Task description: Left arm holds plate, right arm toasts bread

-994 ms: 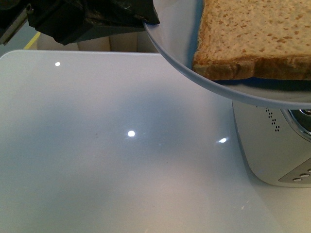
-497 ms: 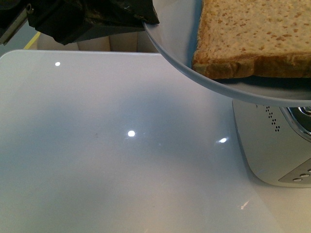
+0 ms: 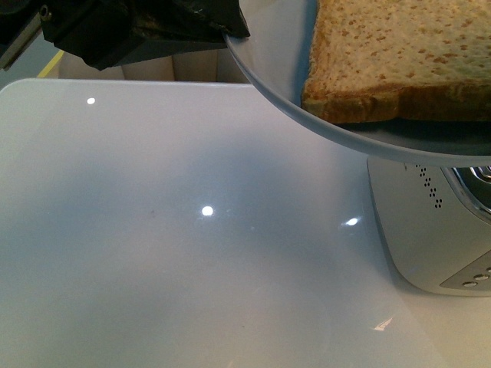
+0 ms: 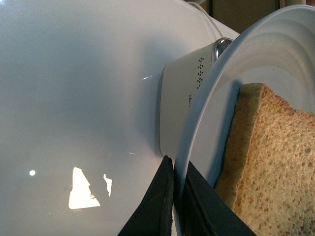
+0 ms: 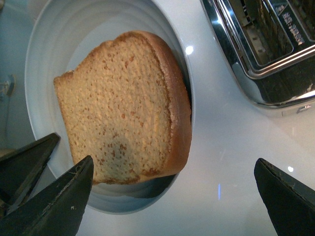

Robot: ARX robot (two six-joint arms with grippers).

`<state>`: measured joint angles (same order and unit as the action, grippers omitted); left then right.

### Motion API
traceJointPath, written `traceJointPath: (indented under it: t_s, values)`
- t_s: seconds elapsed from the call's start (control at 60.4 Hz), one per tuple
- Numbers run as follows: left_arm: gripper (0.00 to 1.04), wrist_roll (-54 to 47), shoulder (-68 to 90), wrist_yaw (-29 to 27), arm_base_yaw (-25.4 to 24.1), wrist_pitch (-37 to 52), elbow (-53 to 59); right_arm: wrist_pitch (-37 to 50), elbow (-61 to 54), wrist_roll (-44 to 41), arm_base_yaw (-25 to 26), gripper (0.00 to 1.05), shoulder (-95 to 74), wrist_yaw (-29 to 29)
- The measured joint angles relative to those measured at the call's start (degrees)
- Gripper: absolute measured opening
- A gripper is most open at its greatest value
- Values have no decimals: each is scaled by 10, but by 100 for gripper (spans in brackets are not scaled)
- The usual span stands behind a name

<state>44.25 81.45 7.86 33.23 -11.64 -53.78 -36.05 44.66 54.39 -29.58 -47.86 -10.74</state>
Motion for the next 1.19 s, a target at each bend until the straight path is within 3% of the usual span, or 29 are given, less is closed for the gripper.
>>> traceJointPath:
  t_s: [0.48,0.563,0.663,1.193]
  values:
    - [3,0,0,0,0,0,0,4,54,26,-1,96,-76,11]
    - [3,0,0,0,0,0,0,4,60,17,-2,82,-88,11]
    - [3,0,0,0,0,0,0,3,66,10,-2,85,-97,8]
    - [3,0,0,0,0,0,0,-12,85,-38,7,81,-113,9]
